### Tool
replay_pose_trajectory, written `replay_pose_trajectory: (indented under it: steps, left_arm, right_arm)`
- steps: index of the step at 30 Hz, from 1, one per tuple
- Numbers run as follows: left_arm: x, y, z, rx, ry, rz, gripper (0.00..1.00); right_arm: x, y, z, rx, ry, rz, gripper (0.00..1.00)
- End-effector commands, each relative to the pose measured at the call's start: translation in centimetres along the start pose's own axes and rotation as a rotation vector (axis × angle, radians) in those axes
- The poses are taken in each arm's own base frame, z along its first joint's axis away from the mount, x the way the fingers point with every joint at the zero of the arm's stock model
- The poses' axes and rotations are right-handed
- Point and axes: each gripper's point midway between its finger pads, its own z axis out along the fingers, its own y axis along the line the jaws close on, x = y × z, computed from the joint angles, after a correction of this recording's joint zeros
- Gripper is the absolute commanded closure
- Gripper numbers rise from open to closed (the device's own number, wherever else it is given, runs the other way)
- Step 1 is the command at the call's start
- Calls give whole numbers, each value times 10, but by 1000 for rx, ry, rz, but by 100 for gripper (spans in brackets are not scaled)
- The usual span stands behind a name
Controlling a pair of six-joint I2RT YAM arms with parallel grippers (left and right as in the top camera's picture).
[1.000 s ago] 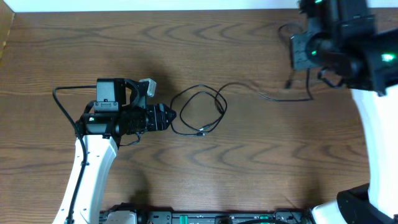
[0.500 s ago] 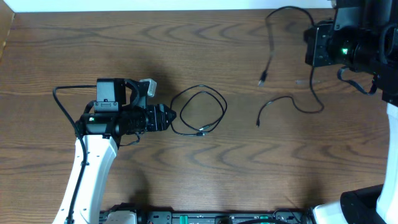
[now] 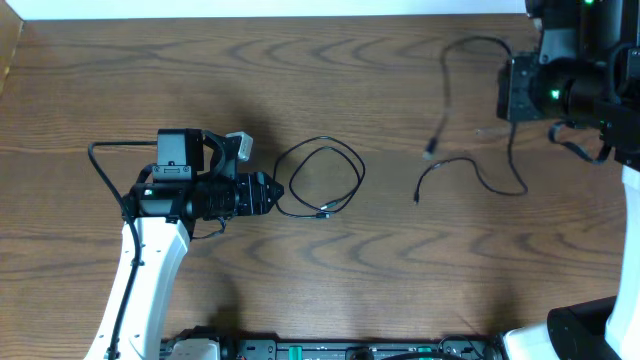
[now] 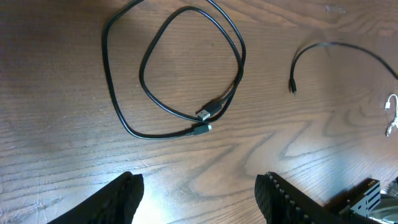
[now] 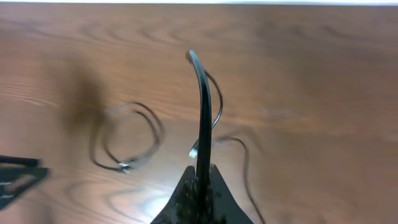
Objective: Untangle cables
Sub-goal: 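Carry the second black cable off the table's right side with the right gripper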
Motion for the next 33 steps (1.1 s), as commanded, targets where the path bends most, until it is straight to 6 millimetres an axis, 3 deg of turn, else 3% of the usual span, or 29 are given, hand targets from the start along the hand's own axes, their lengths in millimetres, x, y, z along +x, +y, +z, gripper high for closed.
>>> replay_pose_trajectory:
  steps: [1, 10, 15, 21, 27, 30, 33]
  left_arm:
    - [3, -1, -1, 12, 1, 13, 37]
    - [6, 0, 1, 11, 9, 9, 37]
    - [6, 0, 1, 11, 9, 9, 37]
    - [5, 0, 2, 12, 1, 14, 37]
    - [6, 2, 3, 12, 1, 14, 37]
    - [8, 3, 5, 11, 7, 24, 37]
    - [12, 5, 8, 10, 19, 17, 37]
  right_arm:
    - [-2, -31, -1, 172, -9, 24, 99]
    - [-7, -64, 22, 267, 32, 120, 99]
    - [-14, -99, 61, 325, 89, 195, 99]
    - [-15, -137, 124, 305, 186, 245, 98]
    - [9, -203, 173, 380, 301, 396, 99]
    - [24, -245, 178, 427, 327, 503, 99]
    - [32, -284, 167, 468, 308, 584, 99]
